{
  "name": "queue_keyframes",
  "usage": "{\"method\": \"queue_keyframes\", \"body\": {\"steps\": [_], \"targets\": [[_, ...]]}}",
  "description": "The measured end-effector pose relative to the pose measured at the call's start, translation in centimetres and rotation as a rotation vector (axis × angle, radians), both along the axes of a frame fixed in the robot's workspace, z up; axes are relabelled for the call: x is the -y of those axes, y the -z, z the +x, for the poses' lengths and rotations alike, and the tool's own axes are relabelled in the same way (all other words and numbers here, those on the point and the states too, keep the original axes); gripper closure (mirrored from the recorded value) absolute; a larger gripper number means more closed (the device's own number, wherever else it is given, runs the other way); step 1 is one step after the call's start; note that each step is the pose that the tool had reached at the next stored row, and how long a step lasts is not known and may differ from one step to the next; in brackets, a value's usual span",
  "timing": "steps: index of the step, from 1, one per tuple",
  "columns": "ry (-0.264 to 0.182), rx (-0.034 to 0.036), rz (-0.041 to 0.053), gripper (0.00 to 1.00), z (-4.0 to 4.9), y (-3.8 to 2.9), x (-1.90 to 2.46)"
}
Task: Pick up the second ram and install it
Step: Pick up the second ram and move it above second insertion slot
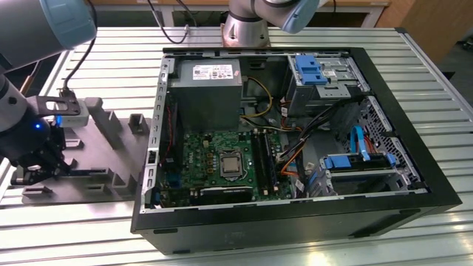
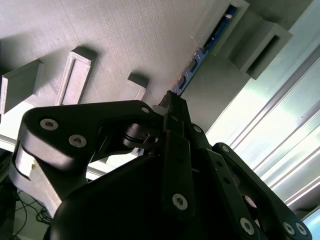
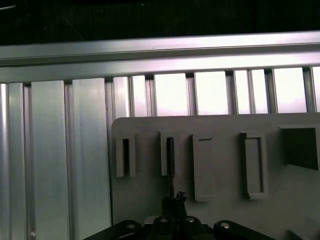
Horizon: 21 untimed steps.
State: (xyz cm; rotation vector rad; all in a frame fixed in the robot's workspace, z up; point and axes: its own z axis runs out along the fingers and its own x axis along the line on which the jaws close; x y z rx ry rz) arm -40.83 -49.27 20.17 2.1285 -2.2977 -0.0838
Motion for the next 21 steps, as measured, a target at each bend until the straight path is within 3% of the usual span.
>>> {"method": "queue_keyframes", "body": {"steps": [21], "targets": [[0.0, 0.0001, 0.0002, 0.88, 0.0, -1.32, 0.0]]}}
